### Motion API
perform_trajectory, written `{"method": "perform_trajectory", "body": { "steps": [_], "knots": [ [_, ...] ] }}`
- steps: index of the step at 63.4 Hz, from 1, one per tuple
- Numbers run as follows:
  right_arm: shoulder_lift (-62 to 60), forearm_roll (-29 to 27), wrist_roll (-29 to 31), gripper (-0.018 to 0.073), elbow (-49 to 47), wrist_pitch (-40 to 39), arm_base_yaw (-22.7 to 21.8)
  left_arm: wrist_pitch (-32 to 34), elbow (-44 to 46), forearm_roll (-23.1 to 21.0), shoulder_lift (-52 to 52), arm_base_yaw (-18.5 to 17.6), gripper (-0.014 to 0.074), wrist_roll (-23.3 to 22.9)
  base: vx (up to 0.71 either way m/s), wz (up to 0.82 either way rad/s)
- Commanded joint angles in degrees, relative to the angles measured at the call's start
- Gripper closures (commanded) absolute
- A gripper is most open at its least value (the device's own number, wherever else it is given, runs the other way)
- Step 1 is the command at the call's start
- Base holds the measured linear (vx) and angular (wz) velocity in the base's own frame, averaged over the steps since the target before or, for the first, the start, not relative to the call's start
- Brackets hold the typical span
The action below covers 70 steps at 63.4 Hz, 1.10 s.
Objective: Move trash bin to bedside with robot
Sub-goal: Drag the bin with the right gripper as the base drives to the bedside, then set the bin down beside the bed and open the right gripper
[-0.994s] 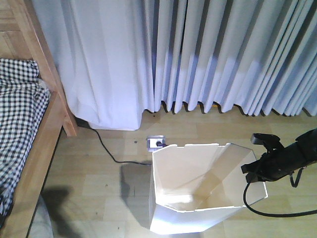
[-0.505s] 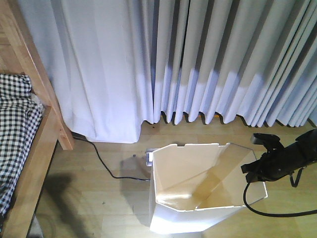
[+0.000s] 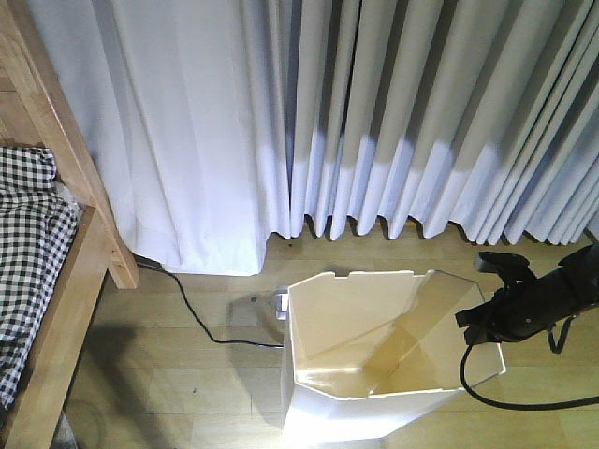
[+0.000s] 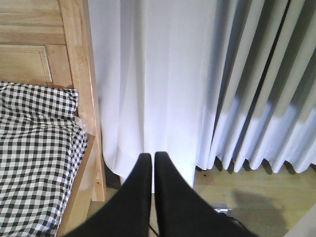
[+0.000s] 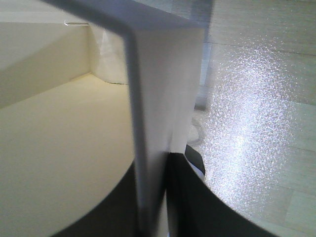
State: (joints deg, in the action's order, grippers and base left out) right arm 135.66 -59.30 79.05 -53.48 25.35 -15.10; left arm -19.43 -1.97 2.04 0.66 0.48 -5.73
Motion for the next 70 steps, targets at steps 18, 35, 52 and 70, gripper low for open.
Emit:
{"method": "perform_trajectory", "body": {
  "steps": [18,35,52,70],
  "knots": [
    [-3.9,-3.2,0.1,0.0561,-0.6,8.7,-0.2,4.2,-0.2,-0.1,-1.0,-0.1,0.0603,-0.2,0.0,0.0],
    [2.0,-5.3,-1.4,0.0561,-5.5,7.0,-0.2,4.2,-0.2,-0.1,-1.0,-0.1,0.0603,-0.2,0.0,-0.01],
    [10.3,-5.2,-2.2,0.0561,-16.0,5.5,-0.2,4.2,-0.2,-0.1,-1.0,-0.1,0.0603,-0.2,0.0,0.0],
    [20.8,-4.8,-7.3,0.0561,-28.2,7.0,-0.2,4.2,-0.2,-0.1,-1.0,-0.1,0.0603,-0.2,0.0,0.0]
  ]
}}
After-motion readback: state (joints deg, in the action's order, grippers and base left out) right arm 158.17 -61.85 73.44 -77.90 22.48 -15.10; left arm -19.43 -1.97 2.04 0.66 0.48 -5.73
